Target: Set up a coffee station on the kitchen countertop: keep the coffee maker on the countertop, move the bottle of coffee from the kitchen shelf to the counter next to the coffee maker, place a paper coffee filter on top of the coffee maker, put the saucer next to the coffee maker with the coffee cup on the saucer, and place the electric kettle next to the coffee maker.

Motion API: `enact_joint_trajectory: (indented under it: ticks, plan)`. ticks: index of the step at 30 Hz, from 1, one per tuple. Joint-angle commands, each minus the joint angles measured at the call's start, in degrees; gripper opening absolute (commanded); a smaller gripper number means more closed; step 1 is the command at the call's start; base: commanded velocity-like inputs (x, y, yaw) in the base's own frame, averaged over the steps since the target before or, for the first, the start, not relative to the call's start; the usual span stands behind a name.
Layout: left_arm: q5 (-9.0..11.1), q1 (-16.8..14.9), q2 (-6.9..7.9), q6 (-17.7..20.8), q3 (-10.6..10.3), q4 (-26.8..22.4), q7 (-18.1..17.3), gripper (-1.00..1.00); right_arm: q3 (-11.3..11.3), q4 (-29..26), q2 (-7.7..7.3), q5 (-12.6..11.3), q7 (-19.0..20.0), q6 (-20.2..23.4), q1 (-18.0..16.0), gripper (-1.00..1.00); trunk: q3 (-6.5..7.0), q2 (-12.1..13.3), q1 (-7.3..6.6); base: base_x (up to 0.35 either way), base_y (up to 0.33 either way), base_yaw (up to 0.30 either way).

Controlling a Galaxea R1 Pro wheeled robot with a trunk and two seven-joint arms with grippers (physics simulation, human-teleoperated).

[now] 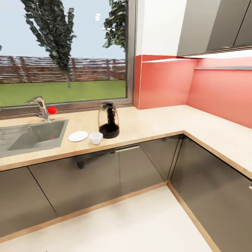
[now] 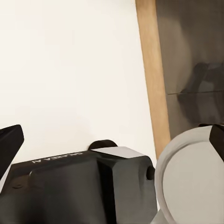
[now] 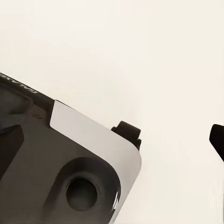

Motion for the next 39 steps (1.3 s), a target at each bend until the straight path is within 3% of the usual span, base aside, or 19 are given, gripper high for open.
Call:
enact_joint_trajectory:
  ticks: [1, 12, 22, 33, 39]
  plan:
    - [0.3, 0.0, 0.01, -0.6, -0.5, 0.1, 0.0, 1.00, 0.4, 0.1, 0.00, -0.6, 0.3, -0.2, 0.0, 1.00, -0.05, 0.0, -0.01, -0.017, -0.085, 0.268]
    - [0.3, 0.0, -0.04, -0.6, -0.6, 0.0, 0.0, 1.00, 0.4, 0.1, -0.03, -0.6, 0.3, -0.2, 0.0, 1.00, -0.05, 0.0, -0.01, -0.066, -0.251, 0.115]
    - [0.3, -0.1, -0.17, -0.6, -0.6, 0.0, 0.0, 1.00, 0.5, 0.1, 0.02, -0.5, 0.3, -0.2, 0.0, 1.00, -0.05, 0.0, -0.01, -0.067, -0.272, 0.252]
    - [0.3, -0.1, -0.17, -0.6, -0.5, 0.0, 0.0, 1.00, 0.5, 0.1, 0.12, -0.5, 0.3, -0.2, 0.0, 1.00, -0.05, 0.0, -0.01, -0.004, -0.030, 0.271]
    - [0.3, -0.1, -0.17, -0.6, -0.5, 0.0, 0.0, 1.00, 0.4, 0.1, 0.08, -0.5, 0.3, -0.2, -0.1, 1.00, -0.05, 0.0, -0.01, 0.000, -0.001, 0.073]
